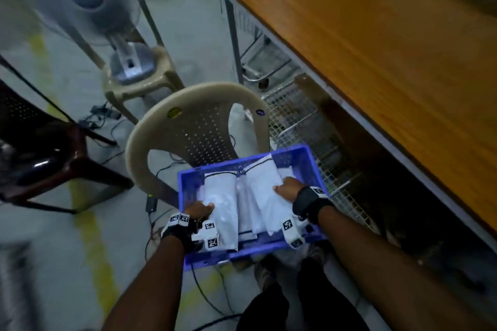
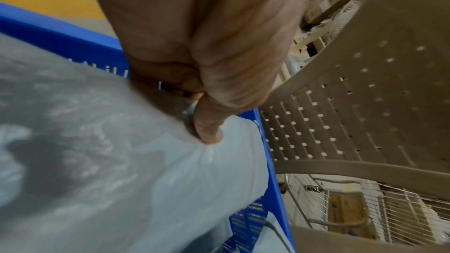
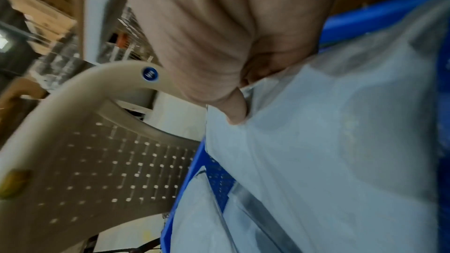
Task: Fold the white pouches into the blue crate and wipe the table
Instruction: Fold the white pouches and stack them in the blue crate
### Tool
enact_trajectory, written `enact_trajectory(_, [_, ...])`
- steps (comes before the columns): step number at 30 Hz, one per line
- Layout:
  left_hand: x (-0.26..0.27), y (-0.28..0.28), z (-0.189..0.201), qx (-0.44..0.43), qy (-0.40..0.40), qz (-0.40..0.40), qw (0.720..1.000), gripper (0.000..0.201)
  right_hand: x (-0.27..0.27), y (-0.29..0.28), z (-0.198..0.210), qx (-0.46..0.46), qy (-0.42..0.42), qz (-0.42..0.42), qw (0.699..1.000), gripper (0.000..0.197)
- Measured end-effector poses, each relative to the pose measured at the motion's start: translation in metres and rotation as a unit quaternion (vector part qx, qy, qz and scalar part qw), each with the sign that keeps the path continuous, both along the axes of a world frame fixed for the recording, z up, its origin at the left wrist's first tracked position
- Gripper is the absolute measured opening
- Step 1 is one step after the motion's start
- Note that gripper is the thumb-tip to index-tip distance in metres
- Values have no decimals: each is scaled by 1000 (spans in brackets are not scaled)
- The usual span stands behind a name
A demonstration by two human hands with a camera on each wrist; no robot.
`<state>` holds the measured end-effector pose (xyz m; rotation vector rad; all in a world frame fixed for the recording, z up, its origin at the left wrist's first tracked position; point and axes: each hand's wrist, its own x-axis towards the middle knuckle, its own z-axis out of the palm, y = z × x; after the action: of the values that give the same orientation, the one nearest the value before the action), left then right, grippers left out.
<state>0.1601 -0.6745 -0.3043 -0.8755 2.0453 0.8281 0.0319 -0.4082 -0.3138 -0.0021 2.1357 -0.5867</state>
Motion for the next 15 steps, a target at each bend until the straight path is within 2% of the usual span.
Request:
enact_trajectory(4, [0,-15,-34,-46,-19,-13,999,50,19,-29,-48,22,-49,-33,998,53])
enact_trajectory(7, [0,-25,-63,-45,-35,22,998,32,26,-45,-93,25,-72,-43,996,59])
enact_trajectory(10, [-7,-28,-83,-30,-86,10,996,30,32,-62,-119,12,-68,-45,997,68])
enact_trajectory(11, [-10,-29,-90,-28,-83,1,996,30,33,-68,-129,8,-65,-46,997,69])
enact_trajectory(15, [-5,-24,-127,-51,-39,56,996,27,40,-83,-154,-4,-61,-35,998,67])
